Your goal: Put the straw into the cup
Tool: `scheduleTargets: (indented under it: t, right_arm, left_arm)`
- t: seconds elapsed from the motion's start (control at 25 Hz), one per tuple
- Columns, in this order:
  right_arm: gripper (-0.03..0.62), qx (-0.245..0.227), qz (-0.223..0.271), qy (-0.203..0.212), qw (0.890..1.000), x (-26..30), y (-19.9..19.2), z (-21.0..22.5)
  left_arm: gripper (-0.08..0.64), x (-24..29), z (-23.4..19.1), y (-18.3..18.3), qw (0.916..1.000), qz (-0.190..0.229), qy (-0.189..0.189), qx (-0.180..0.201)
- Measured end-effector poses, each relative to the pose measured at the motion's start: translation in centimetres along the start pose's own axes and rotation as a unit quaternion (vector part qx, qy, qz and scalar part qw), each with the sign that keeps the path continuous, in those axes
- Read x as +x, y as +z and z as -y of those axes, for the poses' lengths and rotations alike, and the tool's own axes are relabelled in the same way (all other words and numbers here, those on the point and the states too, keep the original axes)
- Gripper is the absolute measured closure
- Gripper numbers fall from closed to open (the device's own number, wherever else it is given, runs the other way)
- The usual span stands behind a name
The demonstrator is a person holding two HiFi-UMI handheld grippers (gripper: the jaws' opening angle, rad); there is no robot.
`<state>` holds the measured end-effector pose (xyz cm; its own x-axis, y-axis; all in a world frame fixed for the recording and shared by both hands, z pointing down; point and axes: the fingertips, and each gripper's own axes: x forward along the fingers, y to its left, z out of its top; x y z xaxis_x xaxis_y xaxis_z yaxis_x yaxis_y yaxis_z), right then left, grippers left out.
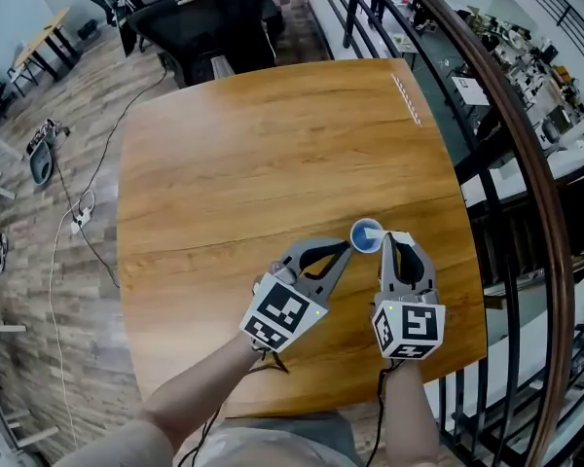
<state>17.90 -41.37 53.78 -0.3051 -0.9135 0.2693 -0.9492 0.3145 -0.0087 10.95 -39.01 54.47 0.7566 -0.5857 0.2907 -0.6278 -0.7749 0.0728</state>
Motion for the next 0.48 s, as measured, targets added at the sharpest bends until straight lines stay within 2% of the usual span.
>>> scheduleTargets:
  t: [0.28, 0.48]
  right_arm:
    - [0.541, 0.001, -0.035, 0.009, 0.999, 1.7, -4.9, 0.0]
    - [0.541, 0.006, -0.048, 0.021, 0.999, 2.5, -6.5, -0.2]
  left_arm:
    - [0.546, 2.1, -0.8, -2.7, 0.9990, -0.007, -0.007, -0.045]
    - [0.546, 2.9, -1.0, -3.6, 0.9981, -0.008, -0.009, -0.061]
